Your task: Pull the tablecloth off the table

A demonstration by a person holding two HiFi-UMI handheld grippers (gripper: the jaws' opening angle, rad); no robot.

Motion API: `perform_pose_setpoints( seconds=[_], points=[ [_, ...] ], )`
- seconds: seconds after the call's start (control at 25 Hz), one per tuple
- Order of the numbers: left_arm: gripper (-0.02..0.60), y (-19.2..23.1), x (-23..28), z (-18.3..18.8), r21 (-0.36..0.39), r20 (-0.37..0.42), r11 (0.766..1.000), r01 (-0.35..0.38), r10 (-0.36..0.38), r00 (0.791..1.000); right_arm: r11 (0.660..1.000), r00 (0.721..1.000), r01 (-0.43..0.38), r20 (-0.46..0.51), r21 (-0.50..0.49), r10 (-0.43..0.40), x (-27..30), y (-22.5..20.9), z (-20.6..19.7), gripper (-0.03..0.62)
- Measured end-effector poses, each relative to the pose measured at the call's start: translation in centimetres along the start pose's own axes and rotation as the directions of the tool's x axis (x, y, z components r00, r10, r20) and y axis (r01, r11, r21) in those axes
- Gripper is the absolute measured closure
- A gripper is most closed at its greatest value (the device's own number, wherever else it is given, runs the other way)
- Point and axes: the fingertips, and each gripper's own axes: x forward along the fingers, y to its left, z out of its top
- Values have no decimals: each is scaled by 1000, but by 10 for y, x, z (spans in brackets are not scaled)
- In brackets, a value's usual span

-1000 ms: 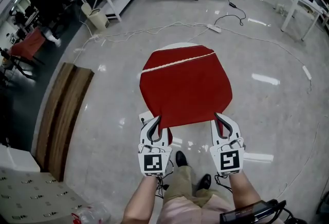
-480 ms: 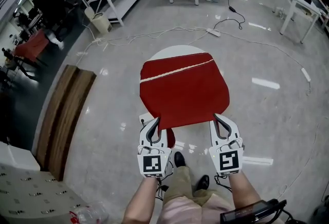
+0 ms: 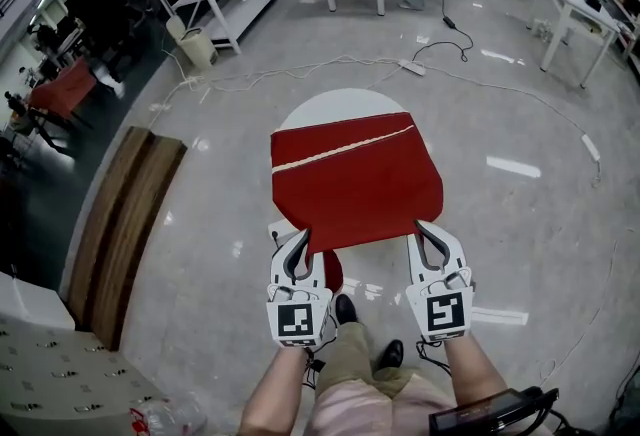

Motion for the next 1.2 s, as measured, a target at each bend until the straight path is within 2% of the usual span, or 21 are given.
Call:
perform_pose_setpoints(
  seconds=[0.12,0.24,0.44,0.68,0.88,1.2],
  points=[
    [534,-3,-5,4,-1,7,1000,-1,1,1000,1000,1000,2,4,-3,-2,-6,0,2,569],
    [534,-7,-5,2,-1,8,1000,-2,2,1000,999,1000,11,5,38,-12,-9,-1,-1,569],
    [534,-13,-4,-2,-6,19,1000,-9,9,1000,1000,1000,10,17,7,-10,-11,-5,-7,569],
    [534,-16,-29,12,-8,35,1000,-6,7,999,999,999,21,32,35,-23,-35,5,8,569],
    [534,-22,-45,28,0,41,1000,-4,4,999,1000,999,21,42,-11,-21,-52,4,23,569],
    [534,-36,-60,42,-2,63,1000,-12,12,998,999,997,38,68,39,-40,-74,-1,33,569]
  ],
)
